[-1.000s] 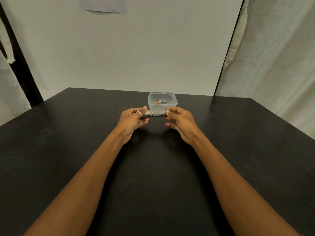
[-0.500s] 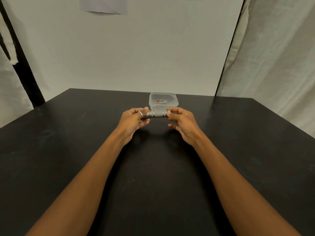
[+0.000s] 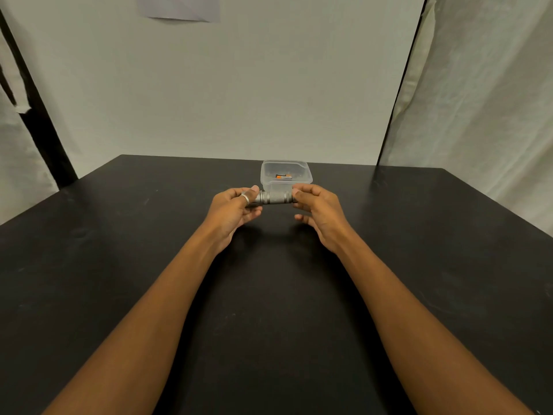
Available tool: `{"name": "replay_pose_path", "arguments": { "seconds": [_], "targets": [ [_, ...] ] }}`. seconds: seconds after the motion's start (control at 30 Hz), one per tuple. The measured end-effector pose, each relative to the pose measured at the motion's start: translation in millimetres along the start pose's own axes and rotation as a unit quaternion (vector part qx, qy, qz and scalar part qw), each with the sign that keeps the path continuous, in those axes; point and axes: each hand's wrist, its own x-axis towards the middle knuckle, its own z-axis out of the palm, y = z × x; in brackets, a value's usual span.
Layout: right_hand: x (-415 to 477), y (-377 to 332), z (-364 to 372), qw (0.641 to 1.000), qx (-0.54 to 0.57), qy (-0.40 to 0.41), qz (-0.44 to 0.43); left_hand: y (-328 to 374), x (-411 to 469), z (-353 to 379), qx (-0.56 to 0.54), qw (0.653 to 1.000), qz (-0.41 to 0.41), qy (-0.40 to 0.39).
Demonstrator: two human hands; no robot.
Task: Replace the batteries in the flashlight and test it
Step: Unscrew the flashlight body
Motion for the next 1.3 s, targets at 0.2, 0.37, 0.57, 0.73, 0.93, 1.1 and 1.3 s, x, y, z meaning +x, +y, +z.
{"name": "replay_pose_path", "arguments": {
  "seconds": [0.2,0.37,0.57,0.73,0.93,1.1,1.3],
  "targets": [
    [3.6,4.5,4.0,0.997,-0.067,0.033,-0.005,-0.2,-0.7,0.2,0.009,1.000,0.005,-0.001],
    [2.9,2.3,-0.9,0.999,-0.030,-0.005,-0.011,-0.1,-1.2,0.0,0.014,1.000,0.007,-0.004],
    [3.3,4.0,5.7,0.996,-0.079,0.039,0.008,-1.9,1.4,-0.6,0.012,1.000,0.008,-0.001],
    [1.1,0.8,-1.9,1.000,-0.003,-0.002,-0.001,-3.8,3.6,-1.9,0.008,1.000,0.005,-0.005],
    [1.3,3.2,5.3,0.997,-0.064,0.045,0.006,-3.9,4.3,-1.5,0.005,1.000,0.004,-0.004],
    [0.8,1.5,0.3,1.000,-0.025,0.008,-0.014,-4.1,4.9,-1.9,0.005,1.000,0.003,-0.003],
    [-2.3,0.3,6.2,0.997,-0.065,0.040,0.010,-3.7,4.0,-1.3,0.002,1.000,0.005,-0.003]
  ]
}}
